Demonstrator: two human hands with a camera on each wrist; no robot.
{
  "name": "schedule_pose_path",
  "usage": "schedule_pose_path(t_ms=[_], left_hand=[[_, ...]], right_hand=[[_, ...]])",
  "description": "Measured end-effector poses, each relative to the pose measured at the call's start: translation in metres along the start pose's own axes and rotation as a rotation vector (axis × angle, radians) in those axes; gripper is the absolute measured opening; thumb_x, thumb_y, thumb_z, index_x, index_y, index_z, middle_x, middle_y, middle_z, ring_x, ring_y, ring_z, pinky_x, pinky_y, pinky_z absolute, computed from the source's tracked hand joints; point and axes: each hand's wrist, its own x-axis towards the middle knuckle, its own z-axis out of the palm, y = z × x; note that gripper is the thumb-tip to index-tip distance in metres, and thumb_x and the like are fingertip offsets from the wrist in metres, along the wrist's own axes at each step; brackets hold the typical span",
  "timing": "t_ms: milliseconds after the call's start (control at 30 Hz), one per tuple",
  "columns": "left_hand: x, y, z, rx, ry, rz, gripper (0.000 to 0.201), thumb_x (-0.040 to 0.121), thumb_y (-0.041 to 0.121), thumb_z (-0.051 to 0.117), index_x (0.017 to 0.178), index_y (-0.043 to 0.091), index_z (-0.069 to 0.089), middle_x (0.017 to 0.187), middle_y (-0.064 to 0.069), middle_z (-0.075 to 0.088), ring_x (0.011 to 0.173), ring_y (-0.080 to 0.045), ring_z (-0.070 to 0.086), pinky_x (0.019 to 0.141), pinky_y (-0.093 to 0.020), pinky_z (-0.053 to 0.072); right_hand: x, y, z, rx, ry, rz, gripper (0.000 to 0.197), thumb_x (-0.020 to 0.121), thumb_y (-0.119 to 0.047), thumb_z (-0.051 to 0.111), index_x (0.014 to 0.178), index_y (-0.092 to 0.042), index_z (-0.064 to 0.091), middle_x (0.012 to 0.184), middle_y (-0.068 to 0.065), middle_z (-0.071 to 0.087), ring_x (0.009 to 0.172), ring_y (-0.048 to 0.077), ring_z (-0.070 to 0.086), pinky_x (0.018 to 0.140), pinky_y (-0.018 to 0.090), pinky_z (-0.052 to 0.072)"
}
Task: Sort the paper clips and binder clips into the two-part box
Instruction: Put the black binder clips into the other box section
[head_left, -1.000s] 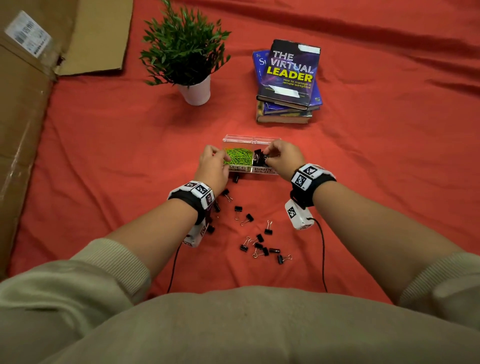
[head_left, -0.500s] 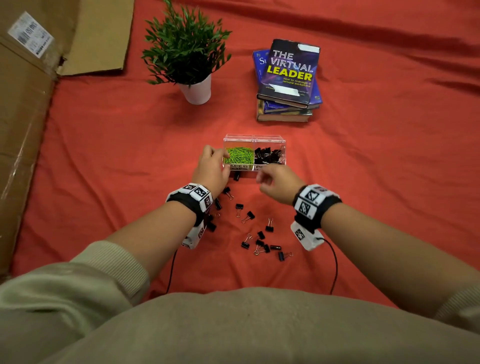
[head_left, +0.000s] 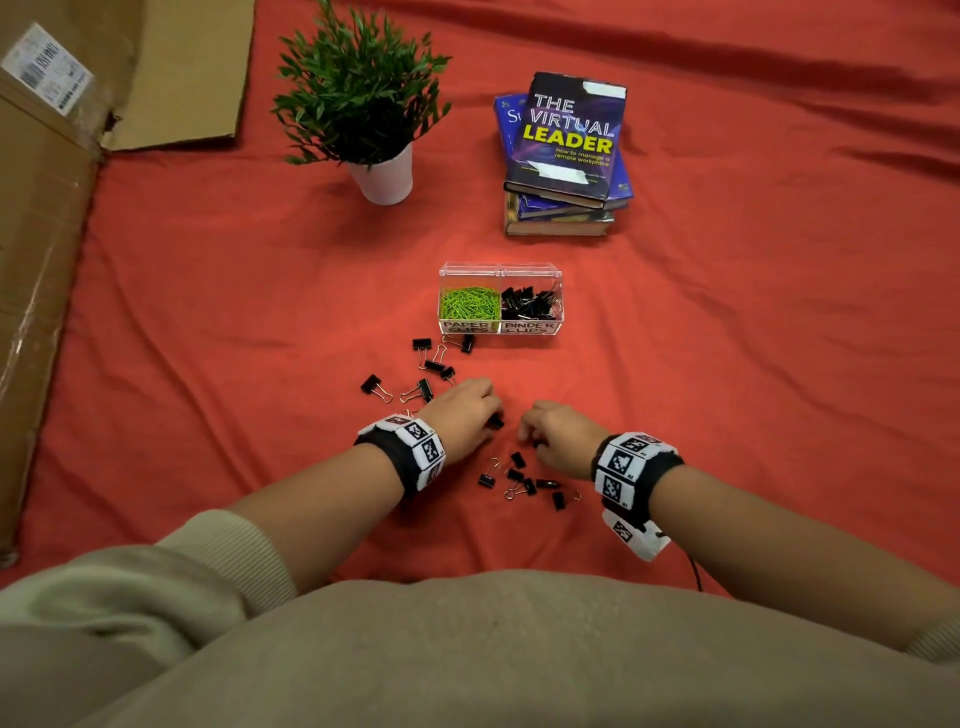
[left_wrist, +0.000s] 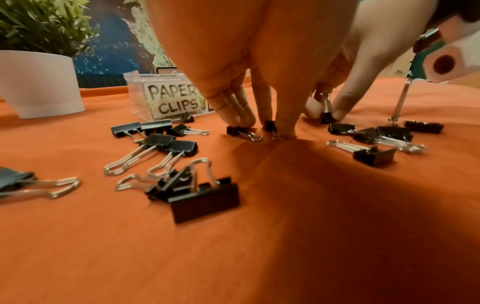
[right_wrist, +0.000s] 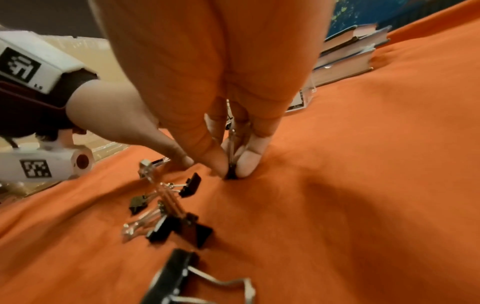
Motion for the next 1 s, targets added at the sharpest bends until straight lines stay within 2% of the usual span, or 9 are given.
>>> schedule_pose_path(t_ms=[100,267,400,533,667,733,833,933,1000], left_hand=[[0.0,0.002,0.001,-0.011,0.034,-0.015,0.023,0.087,0.017,0.06,0.106,0.005,0.054,0.11,-0.011,0.051,0.109,-0.028,0.049,0.092,-0.035,0.038],[-0.005,-0.004,-0.004,-0.177,0.123,-0.054,0.014,0.086,0.007,0.055,0.099,0.004,0.056,0.106,-0.012,0.059,0.105,-0.029,0.053,0.089,-0.03,0.037],[-0.009,-0.019,-0.009,-0.289,0.2,-0.214,0.024,0.087,0.009,0.058,0.112,0.009,0.059,0.112,-0.008,0.059,0.105,-0.024,0.056,0.09,-0.03,0.041],[-0.01,-0.023,-0.003,-0.241,0.103,-0.268,0.04,0.09,0.013,0.055,0.13,0.013,0.051,0.119,-0.008,0.053,0.111,-0.028,0.055,0.096,-0.037,0.044],[-0.009,-0.018,0.002,-0.19,0.061,-0.264,0.046,0.094,0.017,0.053,0.138,0.017,0.044,0.122,-0.009,0.048,0.115,-0.03,0.052,0.095,-0.04,0.045],[-0.009,-0.017,0.003,-0.151,0.038,-0.237,0.046,0.094,0.017,0.052,0.14,0.019,0.043,0.121,-0.01,0.048,0.114,-0.031,0.052,0.094,-0.04,0.045],[-0.008,-0.018,0.003,-0.113,0.022,-0.191,0.043,0.095,0.015,0.049,0.137,0.022,0.047,0.115,-0.013,0.048,0.108,-0.033,0.053,0.088,-0.039,0.046],[-0.007,-0.019,0.002,-0.106,0.016,-0.181,0.038,0.094,0.014,0.048,0.131,0.019,0.052,0.113,-0.013,0.049,0.103,-0.033,0.054,0.084,-0.039,0.047],[-0.005,-0.02,0.001,-0.11,0.004,-0.176,0.034,0.093,0.013,0.05,0.126,0.014,0.053,0.113,-0.013,0.049,0.102,-0.034,0.055,0.084,-0.041,0.048]], right_hand=[[0.0,-0.004,0.001,0.081,0.058,-0.046,0.032,0.073,0.006,0.05,0.093,-0.01,0.069,0.1,0.006,0.059,0.087,0.019,0.058,0.085,0.029,0.048],[0.0,-0.015,0.013,0.03,0.001,-0.081,0.033,0.076,0.003,0.051,0.102,-0.008,0.068,0.108,0.009,0.057,0.102,0.024,0.056,0.094,0.032,0.044],[-0.005,-0.013,0.023,-0.084,-0.02,-0.129,0.031,0.078,-0.001,0.054,0.107,-0.004,0.064,0.11,0.013,0.052,0.102,0.031,0.053,0.091,0.041,0.046],[-0.007,-0.011,0.027,-0.152,-0.002,-0.138,0.024,0.08,-0.002,0.053,0.103,-0.002,0.061,0.11,0.013,0.051,0.1,0.032,0.053,0.087,0.041,0.046],[-0.004,-0.009,0.022,-0.07,0.006,-0.072,0.025,0.079,-0.006,0.058,0.104,-0.008,0.06,0.11,0.008,0.055,0.101,0.027,0.056,0.089,0.037,0.046],[0.0,-0.009,0.008,-0.011,0.068,-0.005,0.024,0.078,-0.007,0.061,0.102,-0.01,0.062,0.108,0.008,0.062,0.1,0.025,0.059,0.088,0.031,0.046],[0.011,-0.01,-0.03,0.203,0.295,0.094,0.019,0.076,-0.003,0.067,0.094,-0.009,0.065,0.096,0.008,0.069,0.084,0.018,0.062,0.076,0.026,0.051],[0.032,-0.01,-0.074,0.267,0.484,0.163,0.019,0.076,-0.005,0.069,0.093,-0.014,0.065,0.086,0.0,0.064,0.075,0.011,0.057,0.06,0.008,0.041],[0.047,-0.008,-0.098,0.243,0.537,0.167,0.02,0.076,-0.004,0.068,0.095,-0.011,0.066,0.085,0.003,0.065,0.074,0.013,0.056,0.067,0.016,0.048]])
